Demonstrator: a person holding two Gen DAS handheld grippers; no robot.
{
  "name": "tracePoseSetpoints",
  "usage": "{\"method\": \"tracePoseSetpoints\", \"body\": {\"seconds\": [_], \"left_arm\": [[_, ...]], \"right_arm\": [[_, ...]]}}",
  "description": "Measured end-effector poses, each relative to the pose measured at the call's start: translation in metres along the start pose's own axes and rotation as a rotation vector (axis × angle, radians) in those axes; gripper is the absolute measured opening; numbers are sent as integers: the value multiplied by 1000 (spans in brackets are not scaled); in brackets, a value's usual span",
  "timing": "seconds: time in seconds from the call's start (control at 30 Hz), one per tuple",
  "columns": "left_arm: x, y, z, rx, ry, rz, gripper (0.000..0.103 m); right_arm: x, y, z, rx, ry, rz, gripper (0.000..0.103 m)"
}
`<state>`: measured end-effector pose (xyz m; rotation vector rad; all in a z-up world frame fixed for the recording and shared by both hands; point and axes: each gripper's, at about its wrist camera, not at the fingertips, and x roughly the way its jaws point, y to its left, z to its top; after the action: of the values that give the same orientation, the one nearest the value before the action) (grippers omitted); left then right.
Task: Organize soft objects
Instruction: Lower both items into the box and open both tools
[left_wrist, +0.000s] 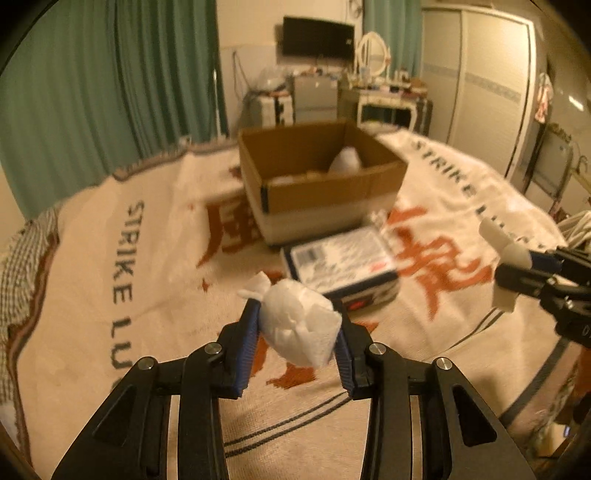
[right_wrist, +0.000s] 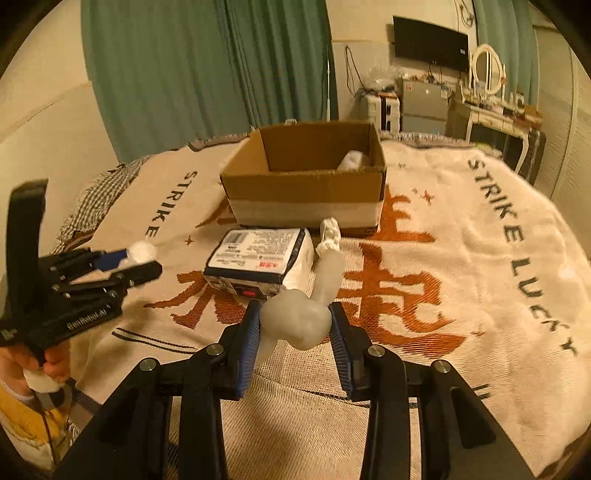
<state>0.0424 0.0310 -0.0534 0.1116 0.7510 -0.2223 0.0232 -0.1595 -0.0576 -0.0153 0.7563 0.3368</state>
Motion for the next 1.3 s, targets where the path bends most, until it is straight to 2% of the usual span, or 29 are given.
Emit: {"method": "tracePoseSetpoints", "body": {"seconds": [0.2,0.33,0.47,0.6,0.77,0.8,0.87,0.93,1.03,1.17,1.23,1.3], "left_arm": [[-31,-11,28,25,-87,-22,37],[-38,-15,52,32,-136,-30,37],[-31,-19,80,46,-178,-24,37],[-3,-16,115,37,-186,-9,37],[42,-12,150,38,-198,7,37],[54,-11,155,32,-199,34,37],[81,-10,162,33,-176,83,37],[106,-9,163,23,-149,70,37],[140,-5,163,12,-110,79,37],[170,2,159,-19,-73,65,38],[177,2,155,-10,-73,77,39],[177,-5,153,20,-80,98,42]], "right_arm": [[-34,8,23,-44,-77,-2,36],[-48,5,56,-70,-137,13,36],[-47,1,92,-92,-179,19,36],[-31,-8,132,-102,-211,15,36],[17,-28,179,-87,-204,29,37],[28,-31,185,-85,-200,30,37],[55,-39,198,-77,-188,35,37],[84,-52,209,-37,-186,40,37],[127,-63,217,5,-163,42,37],[183,-77,211,15,-73,19,38],[196,-82,205,15,-52,9,43],[201,-88,199,23,-51,4,44]]}}
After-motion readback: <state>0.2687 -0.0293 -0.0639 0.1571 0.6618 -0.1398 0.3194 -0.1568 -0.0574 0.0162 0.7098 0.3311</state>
